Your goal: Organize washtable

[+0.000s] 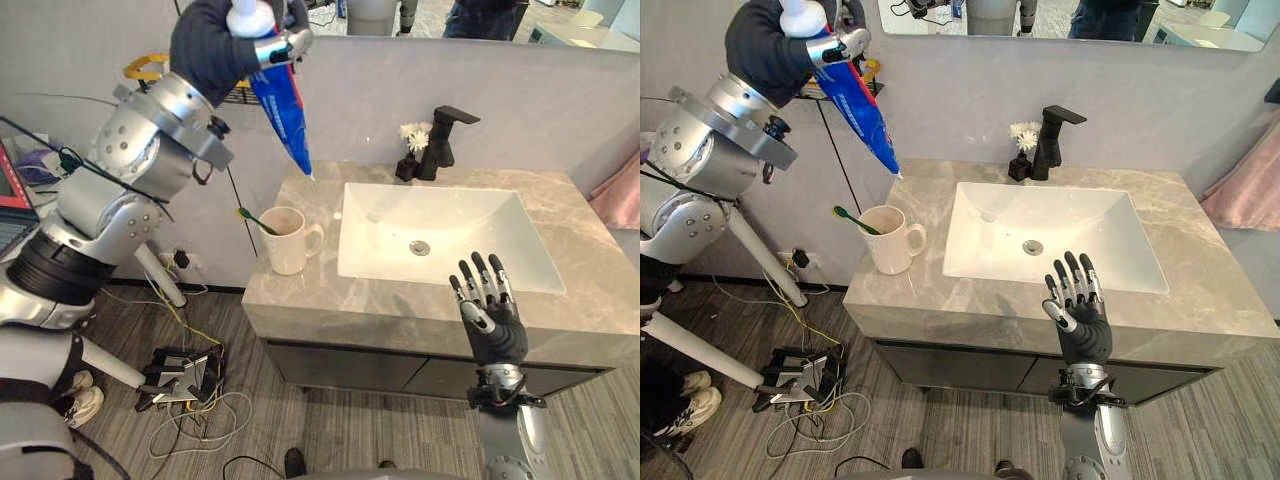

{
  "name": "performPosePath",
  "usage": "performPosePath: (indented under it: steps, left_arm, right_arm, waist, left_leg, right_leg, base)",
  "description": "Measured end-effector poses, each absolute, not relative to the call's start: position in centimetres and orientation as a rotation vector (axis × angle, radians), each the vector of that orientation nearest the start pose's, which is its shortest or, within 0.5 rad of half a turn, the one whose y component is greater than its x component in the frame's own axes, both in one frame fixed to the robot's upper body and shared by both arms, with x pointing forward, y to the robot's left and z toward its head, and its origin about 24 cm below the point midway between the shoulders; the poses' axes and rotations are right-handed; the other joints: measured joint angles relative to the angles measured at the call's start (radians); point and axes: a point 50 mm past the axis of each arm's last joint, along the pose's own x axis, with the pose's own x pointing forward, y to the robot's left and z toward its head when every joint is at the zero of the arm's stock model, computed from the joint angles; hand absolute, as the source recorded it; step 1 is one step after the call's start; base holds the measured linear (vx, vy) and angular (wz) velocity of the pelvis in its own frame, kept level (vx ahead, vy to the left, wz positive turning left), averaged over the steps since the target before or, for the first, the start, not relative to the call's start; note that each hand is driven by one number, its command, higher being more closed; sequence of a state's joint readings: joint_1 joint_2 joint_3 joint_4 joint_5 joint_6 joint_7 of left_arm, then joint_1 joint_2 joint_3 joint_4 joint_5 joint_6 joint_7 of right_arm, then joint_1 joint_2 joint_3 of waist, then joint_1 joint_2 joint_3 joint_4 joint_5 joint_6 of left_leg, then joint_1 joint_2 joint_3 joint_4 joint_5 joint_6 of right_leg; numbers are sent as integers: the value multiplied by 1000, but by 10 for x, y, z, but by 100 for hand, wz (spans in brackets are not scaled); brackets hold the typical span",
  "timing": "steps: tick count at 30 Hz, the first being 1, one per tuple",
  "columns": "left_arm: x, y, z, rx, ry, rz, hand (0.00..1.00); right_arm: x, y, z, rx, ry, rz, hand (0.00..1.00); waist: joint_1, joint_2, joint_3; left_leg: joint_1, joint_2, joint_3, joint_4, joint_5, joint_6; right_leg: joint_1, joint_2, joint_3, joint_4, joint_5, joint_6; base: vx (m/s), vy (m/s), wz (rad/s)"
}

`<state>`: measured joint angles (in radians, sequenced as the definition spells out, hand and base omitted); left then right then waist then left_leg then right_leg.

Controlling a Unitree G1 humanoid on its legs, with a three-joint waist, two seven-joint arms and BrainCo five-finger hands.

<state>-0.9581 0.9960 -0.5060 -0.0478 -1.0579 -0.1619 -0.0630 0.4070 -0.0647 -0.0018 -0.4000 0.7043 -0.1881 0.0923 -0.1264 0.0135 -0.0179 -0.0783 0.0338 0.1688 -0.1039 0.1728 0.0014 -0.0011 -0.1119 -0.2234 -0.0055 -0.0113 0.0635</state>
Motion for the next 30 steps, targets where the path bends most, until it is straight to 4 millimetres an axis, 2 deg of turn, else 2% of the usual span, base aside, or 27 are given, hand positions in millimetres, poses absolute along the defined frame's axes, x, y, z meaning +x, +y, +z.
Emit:
performPosePath:
  steps: [5,12,16,26,30]
  left_arm:
    - [305,155,315,109,-652,-625,100]
    - [311,163,294,141,-571,-598,100]
    - [317,169,285,171,-528,-572,100]
    - [320,174,280,188,-507,-564,100]
    - [322,179,267,181,-459,-549,100]
  right_arm:
    - [170,-187,61,601,-203,-69,0]
    - [164,-195,59,583,-195,-105,0]
    - [158,-194,52,584,-153,-103,0]
    - [153,-193,48,585,-123,-85,0]
    - [153,-193,48,585,-125,-75,0]
  waist:
    - [0,8,-2]
    - [-3,10,-3]
    - [-2,9,-3]
    - [-1,9,-3]
    - [-2,9,-2]
  left_leg:
    - [2,2,3,0,0,0]
    - [5,4,8,0,0,0]
    - [4,4,10,0,-1,0]
    - [0,6,18,0,-1,0]
    - [-3,6,21,0,-2,-2]
  right_leg:
    - [0,3,4,-1,0,0]
    - [2,3,7,-7,1,-1]
    - [2,4,8,-10,1,-1]
    - [-2,5,13,-18,2,-2]
    - [-5,6,16,-19,2,-2]
  base:
    - [7,0,-1]
    - [0,0,-1]
    - [0,0,0]
    - [2,0,0]
    - [15,-1,-2]
